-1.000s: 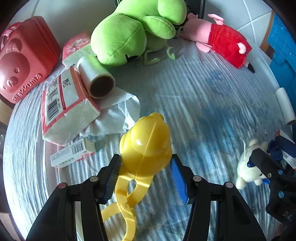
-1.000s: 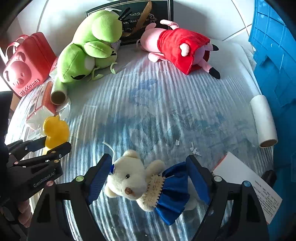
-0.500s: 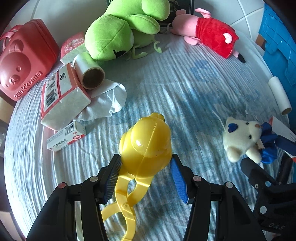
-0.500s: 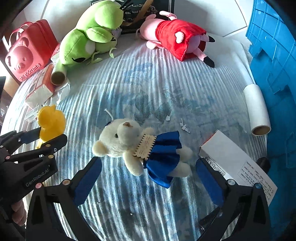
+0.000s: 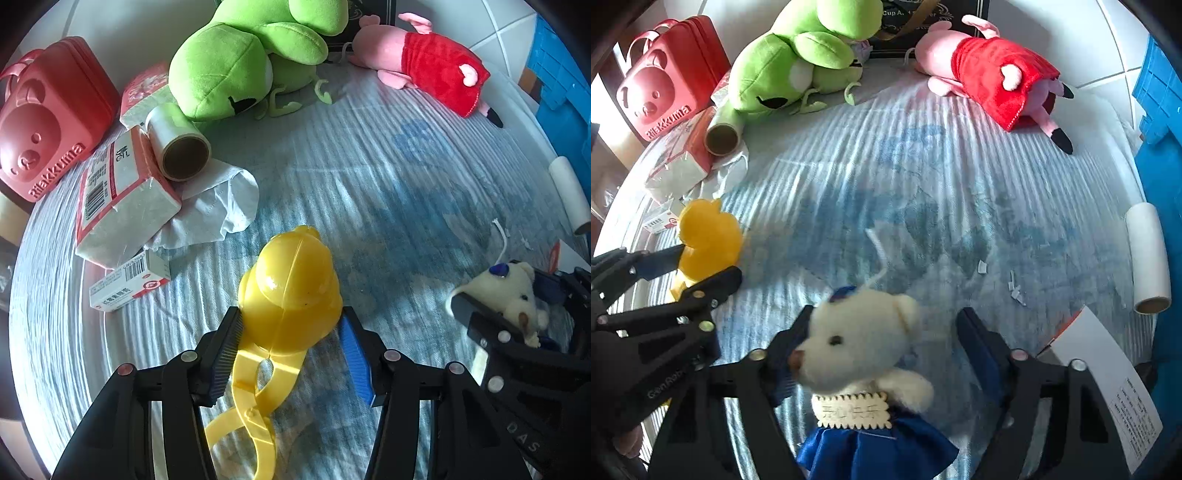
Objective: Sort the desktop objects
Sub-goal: 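Lift the clip with the left tool while the right tool lifts the bear, then open both tools over the blue bin, dropping the yellow clip and teddy bear, then bring both tools back over the bed toward the tissue pack and white roll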
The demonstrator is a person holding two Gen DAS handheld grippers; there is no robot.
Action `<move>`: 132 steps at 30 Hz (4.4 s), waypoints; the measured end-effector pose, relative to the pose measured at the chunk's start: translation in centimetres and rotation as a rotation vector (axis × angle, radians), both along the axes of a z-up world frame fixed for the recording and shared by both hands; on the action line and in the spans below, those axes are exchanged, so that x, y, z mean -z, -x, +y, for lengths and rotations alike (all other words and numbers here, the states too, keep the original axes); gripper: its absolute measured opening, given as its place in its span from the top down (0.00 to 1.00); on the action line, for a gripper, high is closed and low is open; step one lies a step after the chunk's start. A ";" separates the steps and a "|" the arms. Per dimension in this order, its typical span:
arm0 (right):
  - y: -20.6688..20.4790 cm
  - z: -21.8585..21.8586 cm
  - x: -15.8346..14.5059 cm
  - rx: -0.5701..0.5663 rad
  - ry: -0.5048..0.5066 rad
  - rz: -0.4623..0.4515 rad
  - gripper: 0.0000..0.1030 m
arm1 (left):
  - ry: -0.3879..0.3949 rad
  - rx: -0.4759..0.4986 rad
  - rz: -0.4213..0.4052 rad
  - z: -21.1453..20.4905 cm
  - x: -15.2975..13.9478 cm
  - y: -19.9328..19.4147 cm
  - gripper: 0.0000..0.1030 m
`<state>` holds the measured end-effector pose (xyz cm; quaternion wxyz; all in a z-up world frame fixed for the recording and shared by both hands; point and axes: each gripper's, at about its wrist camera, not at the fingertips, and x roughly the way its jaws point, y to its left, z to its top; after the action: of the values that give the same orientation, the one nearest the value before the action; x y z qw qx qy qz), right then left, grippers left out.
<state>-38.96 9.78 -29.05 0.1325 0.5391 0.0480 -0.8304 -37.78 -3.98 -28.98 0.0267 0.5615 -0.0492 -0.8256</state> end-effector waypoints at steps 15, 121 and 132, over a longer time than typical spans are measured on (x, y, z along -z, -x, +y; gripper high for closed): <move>-4.3 -0.8 -5.8 0.033 0.053 0.113 0.54 | 0.002 -0.027 0.186 -1.8 -7.7 -5.3 0.49; -26.6 43.8 -34.9 0.444 -0.052 0.592 0.06 | -0.105 0.238 0.616 40.6 -34.1 -22.0 0.21; -28.2 38.2 -35.4 0.437 -0.076 0.602 0.00 | -0.127 0.216 0.633 33.5 -34.5 -23.7 0.20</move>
<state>-10.74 47.96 6.32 -0.0879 0.2728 -0.0007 -0.9580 -14.06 29.50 5.56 -0.0821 0.2695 -0.0461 -0.9584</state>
